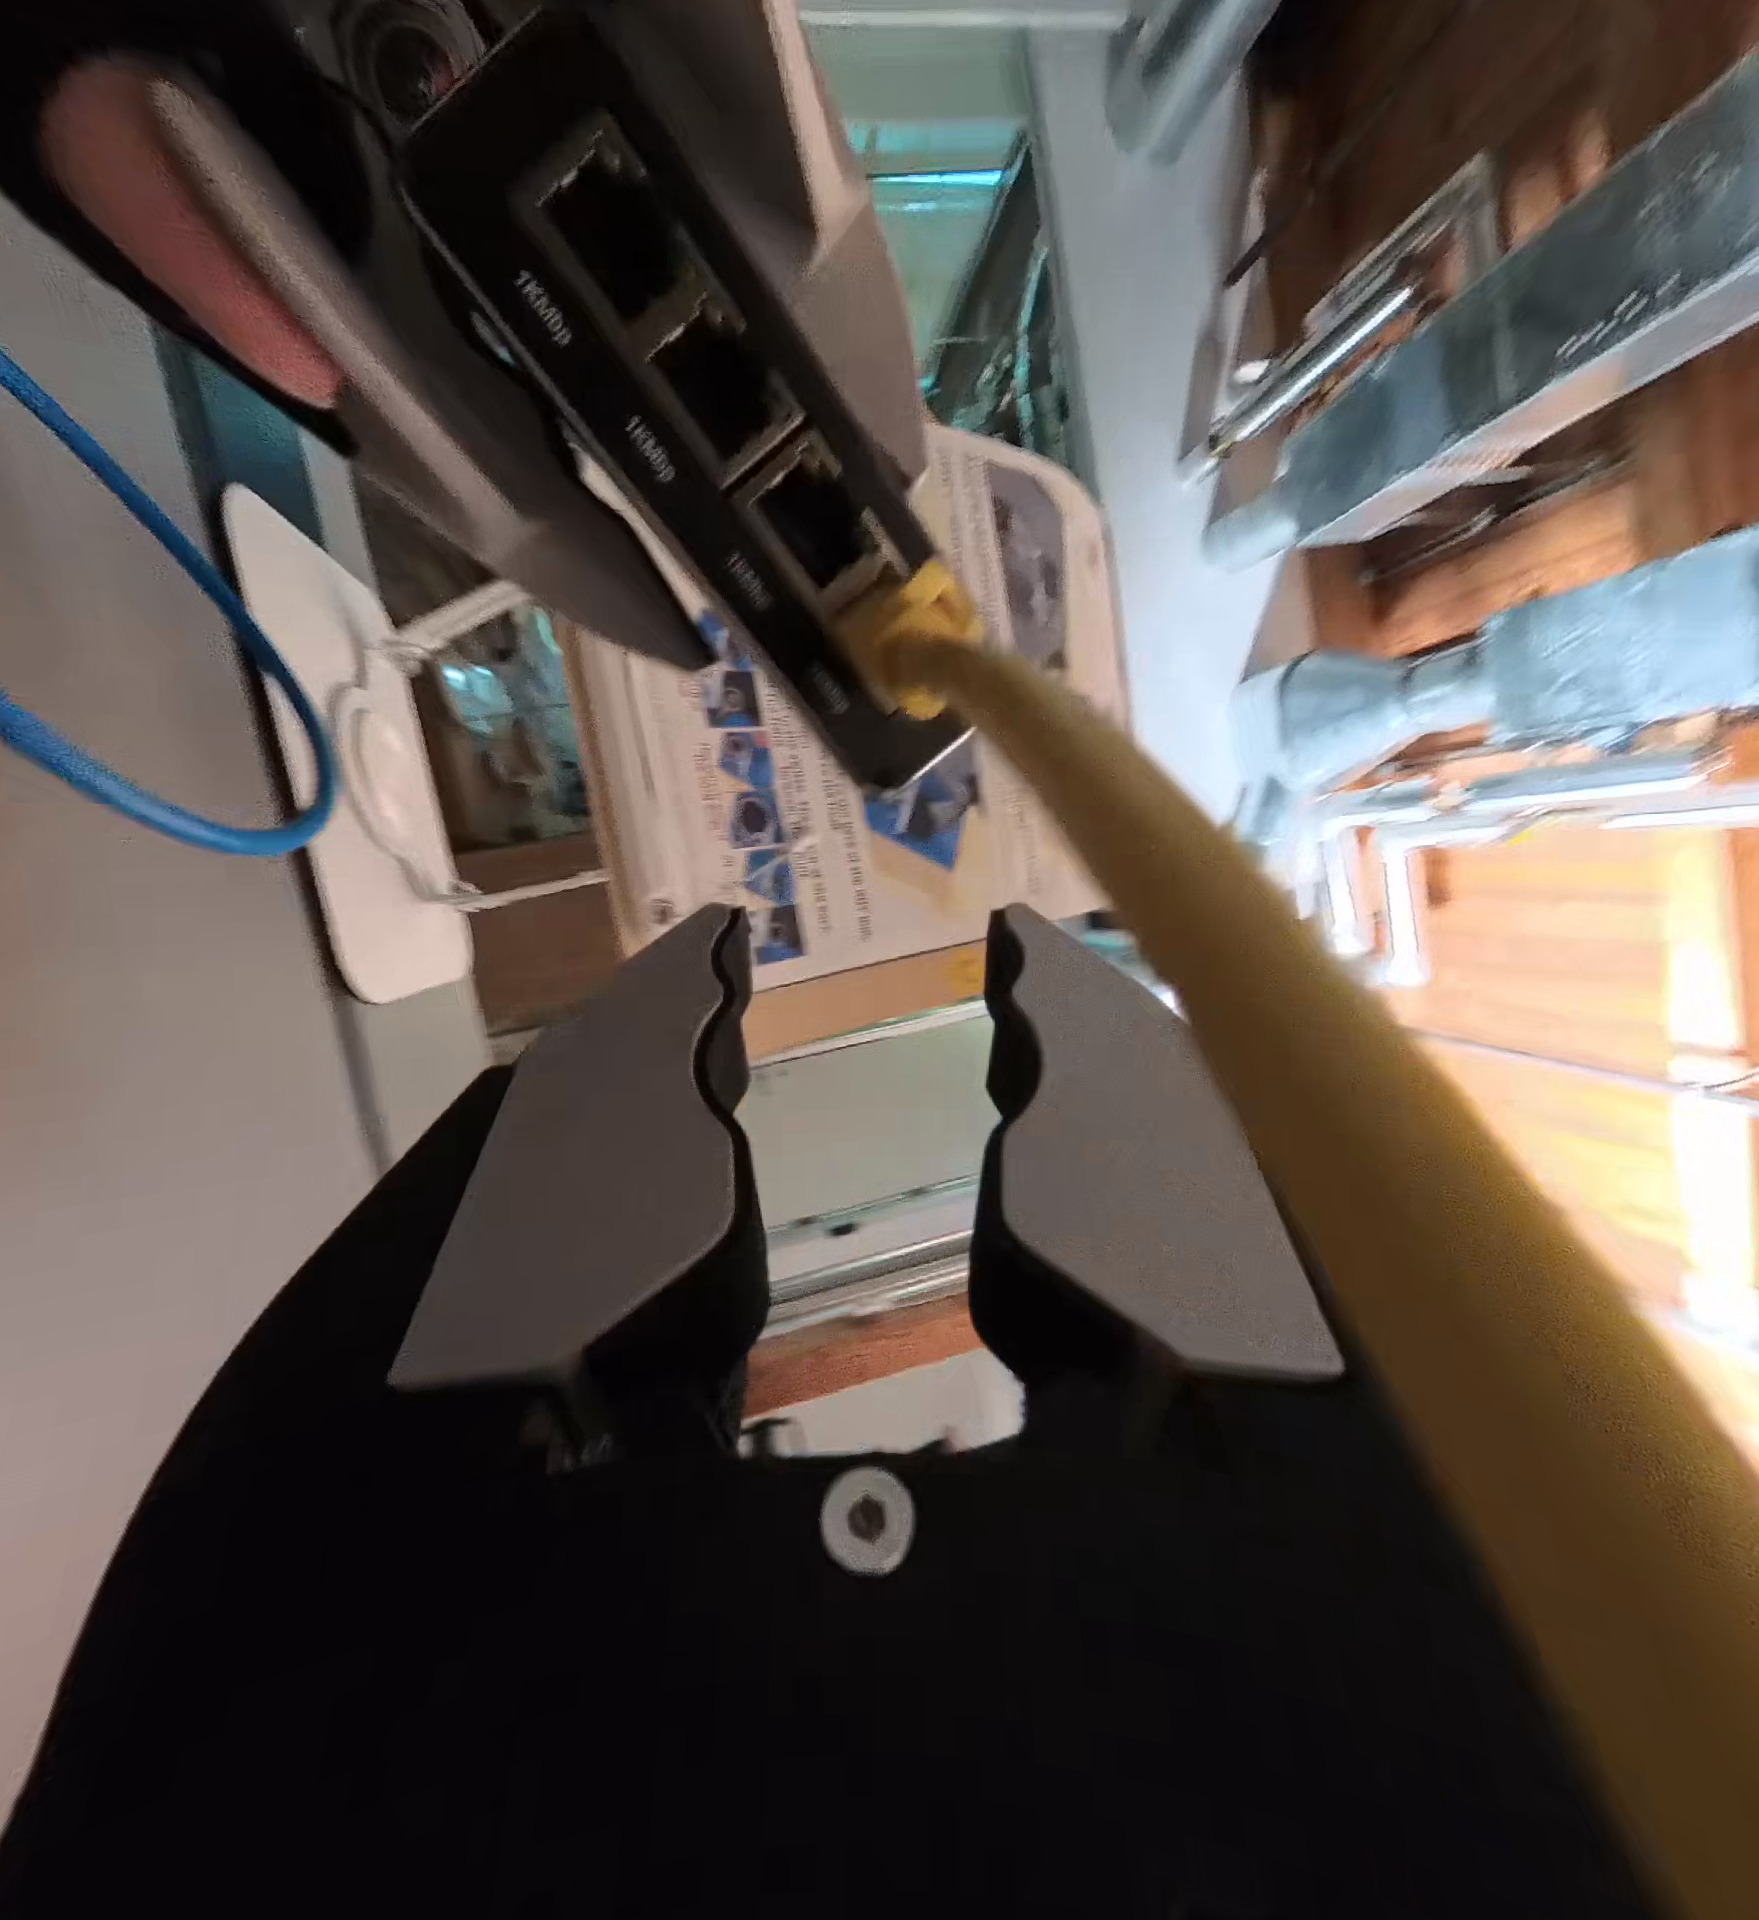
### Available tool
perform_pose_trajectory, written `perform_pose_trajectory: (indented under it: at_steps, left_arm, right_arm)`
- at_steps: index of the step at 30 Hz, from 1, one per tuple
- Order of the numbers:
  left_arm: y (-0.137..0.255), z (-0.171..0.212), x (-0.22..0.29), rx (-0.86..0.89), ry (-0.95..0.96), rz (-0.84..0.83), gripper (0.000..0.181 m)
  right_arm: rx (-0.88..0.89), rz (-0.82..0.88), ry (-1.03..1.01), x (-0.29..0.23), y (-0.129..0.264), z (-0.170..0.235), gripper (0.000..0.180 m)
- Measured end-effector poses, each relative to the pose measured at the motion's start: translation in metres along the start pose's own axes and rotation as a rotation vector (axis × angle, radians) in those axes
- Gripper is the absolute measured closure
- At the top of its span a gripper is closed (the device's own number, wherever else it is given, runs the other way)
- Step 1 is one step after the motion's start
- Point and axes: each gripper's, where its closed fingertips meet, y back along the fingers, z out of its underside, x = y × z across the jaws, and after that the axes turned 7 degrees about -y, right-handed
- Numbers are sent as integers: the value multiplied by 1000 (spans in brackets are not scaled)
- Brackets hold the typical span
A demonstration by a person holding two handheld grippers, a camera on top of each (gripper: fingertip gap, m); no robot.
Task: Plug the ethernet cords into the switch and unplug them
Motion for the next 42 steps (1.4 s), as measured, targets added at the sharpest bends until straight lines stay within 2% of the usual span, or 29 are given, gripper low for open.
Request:
perform_pose_trajectory:
  at_steps: [3, 7, 12, 14, 16, 20, 24, 29, 37, 42]
  left_arm:
    - [3, -11, 12, 55, -34, 25, 145]
    - [11, -27, 23, 136, -124, 16, 145]
    - [17, -38, 33, 207, -168, 17, 144]
    - [17, -39, 36, 229, -192, 20, 144]
    - [15, -37, 35, 231, -217, -3, 144]
    - [5, -27, 37, 203, -253, -12, 144]
    - [-3, -17, 34, 161, -296, -44, 144]
    - [-7, -12, 31, 125, -370, -82, 144]
    - [-8, -10, 42, 117, -419, -23, 141]
    - [-13, 1, 49, 11, -492, -25, 143]
  right_arm:
    - [-28, -200, -163, -31, -3, -2, 143]
    - [-18, -369, -460, -63, -5, -27, 134]
    - [63, -282, -843, -29, -5, -57, 133]
    - [145, -226, -1025, -8, 0, -66, 134]
    - [268, -168, -1141, 12, 10, -75, 143]
    - [262, -62, -1094, 22, 14, -66, 158]
    - [259, -71, -1127, 24, 14, -60, 166]
    - [245, -113, -1099, 24, 13, -54, 167]
    - [326, -85, -963, 28, 22, -69, 167]
    - [345, -41, -896, 32, 26, -70, 167]
